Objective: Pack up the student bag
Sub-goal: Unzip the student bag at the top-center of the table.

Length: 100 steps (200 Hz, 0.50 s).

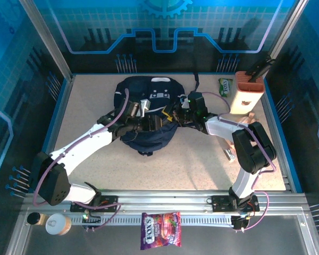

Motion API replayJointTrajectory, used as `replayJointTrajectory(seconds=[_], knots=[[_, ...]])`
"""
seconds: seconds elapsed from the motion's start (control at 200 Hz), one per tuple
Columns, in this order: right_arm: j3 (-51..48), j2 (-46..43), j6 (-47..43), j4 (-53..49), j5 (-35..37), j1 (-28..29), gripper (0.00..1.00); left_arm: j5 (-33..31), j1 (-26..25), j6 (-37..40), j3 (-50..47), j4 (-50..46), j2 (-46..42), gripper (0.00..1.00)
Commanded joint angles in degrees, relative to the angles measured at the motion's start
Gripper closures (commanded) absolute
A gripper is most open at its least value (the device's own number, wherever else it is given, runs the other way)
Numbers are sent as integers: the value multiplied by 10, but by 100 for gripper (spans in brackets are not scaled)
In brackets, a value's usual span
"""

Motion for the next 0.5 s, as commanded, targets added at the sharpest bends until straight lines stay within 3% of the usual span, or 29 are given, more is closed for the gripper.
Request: replayJointTrajectory(seconds=[0.0,0.22,0.495], knots=[[24,-8,-23,7,-10,14,76,-16,-16,-87,-17,-3,7,41],[22,-12,-24,7,-6,18,77,-54,-45,-150,-16,15,29,47],[22,-14,-25,11,-9,19,77,-113,-72,-167,24,-21,77,55]])
